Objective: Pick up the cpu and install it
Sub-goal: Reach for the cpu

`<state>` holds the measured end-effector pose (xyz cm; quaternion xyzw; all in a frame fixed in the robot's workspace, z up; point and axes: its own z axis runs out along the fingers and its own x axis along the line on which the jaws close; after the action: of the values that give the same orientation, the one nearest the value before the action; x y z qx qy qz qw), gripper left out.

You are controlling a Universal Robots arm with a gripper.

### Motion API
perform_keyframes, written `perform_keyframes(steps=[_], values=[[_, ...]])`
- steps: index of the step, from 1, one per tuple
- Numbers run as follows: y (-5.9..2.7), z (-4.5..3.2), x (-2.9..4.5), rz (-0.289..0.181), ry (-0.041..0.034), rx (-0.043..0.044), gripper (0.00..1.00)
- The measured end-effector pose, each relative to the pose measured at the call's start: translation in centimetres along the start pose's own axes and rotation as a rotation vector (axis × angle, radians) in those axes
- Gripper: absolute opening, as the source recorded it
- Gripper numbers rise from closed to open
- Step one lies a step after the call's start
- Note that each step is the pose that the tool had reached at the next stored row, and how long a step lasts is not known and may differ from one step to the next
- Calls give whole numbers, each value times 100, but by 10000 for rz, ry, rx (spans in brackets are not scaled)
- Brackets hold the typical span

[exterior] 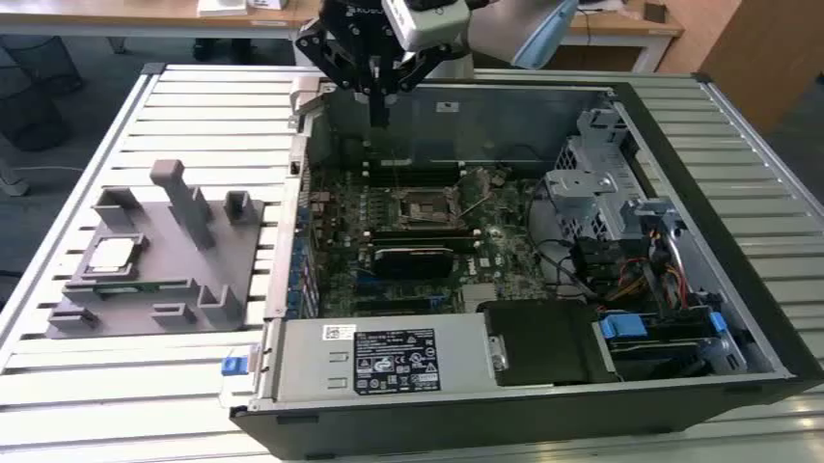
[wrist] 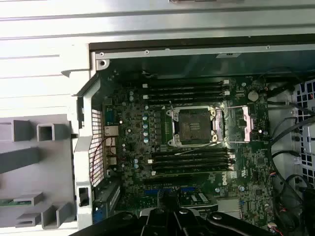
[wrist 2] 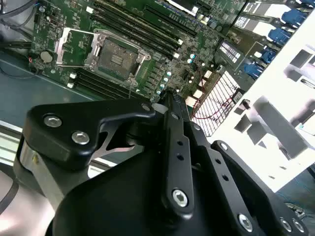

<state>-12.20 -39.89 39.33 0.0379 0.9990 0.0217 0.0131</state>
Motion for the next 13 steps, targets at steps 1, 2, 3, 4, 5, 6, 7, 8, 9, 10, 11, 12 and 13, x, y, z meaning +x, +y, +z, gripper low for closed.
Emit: perform_keyframes(steps=[1,2,3,4,5,6,7,8,9,10,11,12,13], values=[[0,0,0,0,0,0,11],[0,0,0,0,0,0,11],[0,0,0,0,0,0,11],[0,0,0,0,0,1,11],[0,0,1,0,2,1,11],[0,0,1,0,3,2,11],[0,1,2,1,4,2,11],[0,2,3,1,5,1,11],[0,2,4,1,6,2,11],[0,3,4,0,9,2,11],[-1,4,6,1,12,2,11],[-1,4,8,1,14,2,11],[-1,6,11,2,16,2,11]])
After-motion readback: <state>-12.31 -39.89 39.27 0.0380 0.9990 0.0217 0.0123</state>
